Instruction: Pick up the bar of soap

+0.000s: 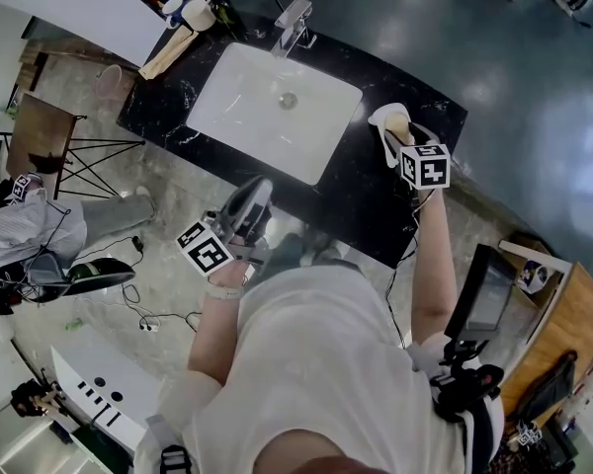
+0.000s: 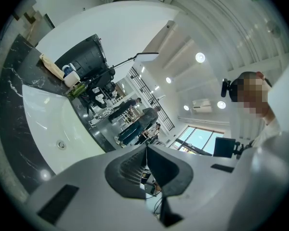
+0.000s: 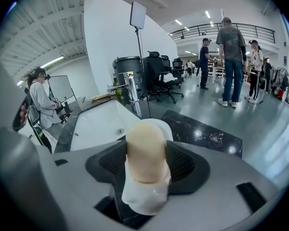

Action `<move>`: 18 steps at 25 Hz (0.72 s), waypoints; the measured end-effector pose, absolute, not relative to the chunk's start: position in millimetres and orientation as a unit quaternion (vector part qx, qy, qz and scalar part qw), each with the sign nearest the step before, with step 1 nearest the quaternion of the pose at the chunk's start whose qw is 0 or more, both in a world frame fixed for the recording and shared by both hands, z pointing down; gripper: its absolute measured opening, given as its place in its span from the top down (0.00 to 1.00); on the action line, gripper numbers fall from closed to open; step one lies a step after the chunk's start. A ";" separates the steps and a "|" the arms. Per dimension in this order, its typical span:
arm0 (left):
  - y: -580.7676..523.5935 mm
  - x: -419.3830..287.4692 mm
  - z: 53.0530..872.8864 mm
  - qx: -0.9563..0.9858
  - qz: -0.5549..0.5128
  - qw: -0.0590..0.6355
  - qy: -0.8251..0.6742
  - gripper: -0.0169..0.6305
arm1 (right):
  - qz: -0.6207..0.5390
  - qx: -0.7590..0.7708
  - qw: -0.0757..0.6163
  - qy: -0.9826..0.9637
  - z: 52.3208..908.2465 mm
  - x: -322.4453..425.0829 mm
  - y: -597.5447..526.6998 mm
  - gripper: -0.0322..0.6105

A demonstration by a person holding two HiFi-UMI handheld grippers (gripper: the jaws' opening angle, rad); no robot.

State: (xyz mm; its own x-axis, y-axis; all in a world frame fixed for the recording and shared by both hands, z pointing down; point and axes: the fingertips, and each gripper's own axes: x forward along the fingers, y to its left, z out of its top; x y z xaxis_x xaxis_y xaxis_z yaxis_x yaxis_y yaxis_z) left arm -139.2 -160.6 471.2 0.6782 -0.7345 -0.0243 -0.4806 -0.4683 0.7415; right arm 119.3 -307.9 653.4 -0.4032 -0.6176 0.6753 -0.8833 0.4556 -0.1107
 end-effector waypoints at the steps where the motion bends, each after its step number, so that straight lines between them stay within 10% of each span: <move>1: -160.7 -139.3 471.1 0.839 -0.173 0.367 -0.362 0.96 | 0.235 0.468 0.280 -0.805 652.2 119.6 -307.7 0.55; 18: -149.6 -130.2 457.5 0.856 -0.167 0.359 -0.332 0.96 | 0.264 0.486 0.152 -0.819 602.6 122.1 -288.7 0.55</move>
State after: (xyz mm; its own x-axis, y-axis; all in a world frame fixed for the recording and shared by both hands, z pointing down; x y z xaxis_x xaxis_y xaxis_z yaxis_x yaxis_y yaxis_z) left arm -130.2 -149.6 457.5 0.7230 -0.6891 -0.0479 -0.4484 -0.5209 0.7264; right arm 122.1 -288.7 602.6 -0.4816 -0.7156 0.5060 -0.8764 0.3879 -0.2856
